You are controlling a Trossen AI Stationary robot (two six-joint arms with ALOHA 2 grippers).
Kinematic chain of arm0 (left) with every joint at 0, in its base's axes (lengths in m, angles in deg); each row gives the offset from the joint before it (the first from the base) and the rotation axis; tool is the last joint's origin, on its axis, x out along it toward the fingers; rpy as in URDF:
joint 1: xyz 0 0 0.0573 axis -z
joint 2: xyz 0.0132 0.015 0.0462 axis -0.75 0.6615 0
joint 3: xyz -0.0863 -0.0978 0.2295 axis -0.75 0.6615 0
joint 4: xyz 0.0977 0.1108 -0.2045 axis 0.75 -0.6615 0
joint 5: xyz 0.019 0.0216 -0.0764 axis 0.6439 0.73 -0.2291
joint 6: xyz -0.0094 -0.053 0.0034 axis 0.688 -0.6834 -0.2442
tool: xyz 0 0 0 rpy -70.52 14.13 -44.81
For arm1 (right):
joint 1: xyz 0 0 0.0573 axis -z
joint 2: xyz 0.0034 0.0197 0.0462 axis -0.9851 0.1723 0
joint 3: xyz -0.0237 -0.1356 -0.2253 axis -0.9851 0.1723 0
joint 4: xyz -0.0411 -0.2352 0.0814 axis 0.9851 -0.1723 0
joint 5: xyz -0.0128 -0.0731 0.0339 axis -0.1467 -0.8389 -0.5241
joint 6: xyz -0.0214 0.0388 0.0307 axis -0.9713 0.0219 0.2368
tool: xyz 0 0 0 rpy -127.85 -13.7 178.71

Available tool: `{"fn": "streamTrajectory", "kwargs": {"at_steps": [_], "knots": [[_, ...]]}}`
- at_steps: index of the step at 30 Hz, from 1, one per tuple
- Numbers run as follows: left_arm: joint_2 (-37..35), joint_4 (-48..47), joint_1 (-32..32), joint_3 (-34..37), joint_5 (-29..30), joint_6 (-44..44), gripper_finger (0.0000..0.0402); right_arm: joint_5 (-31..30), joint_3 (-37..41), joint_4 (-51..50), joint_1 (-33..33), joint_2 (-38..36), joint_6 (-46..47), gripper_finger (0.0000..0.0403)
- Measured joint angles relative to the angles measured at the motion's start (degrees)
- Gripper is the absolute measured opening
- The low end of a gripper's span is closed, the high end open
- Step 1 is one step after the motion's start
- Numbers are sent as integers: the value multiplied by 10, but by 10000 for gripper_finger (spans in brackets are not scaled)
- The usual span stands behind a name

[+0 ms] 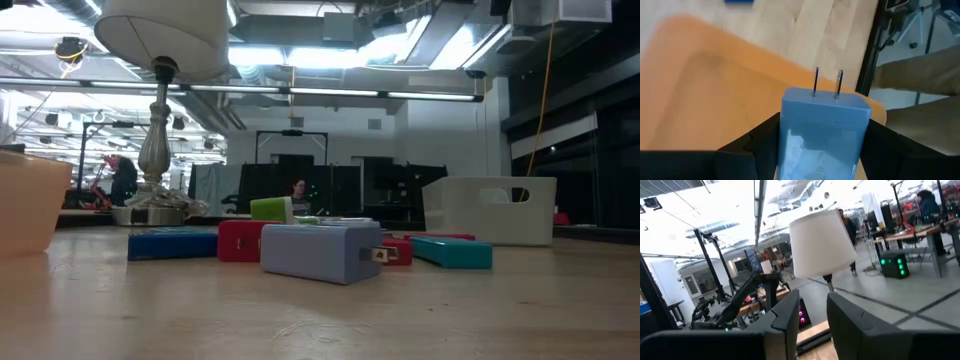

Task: Pick & Place Office items
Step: Put the top left light blue charger adapter into the orange bin

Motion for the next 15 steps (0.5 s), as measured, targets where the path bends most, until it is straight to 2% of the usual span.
{"fn": "streamTrajectory", "kwargs": {"at_steps": [7,12,15], "knots": [[2,0,9,25,-7,-44,214,-3,-15,-5,0,0,-11,101],[2,-6,9,30,-42,-66,307,-3,-15,-5,0,0,-5,101],[-3,-7,7,22,-50,-59,330,-5,-15,-5,0,0,1,101]]}}
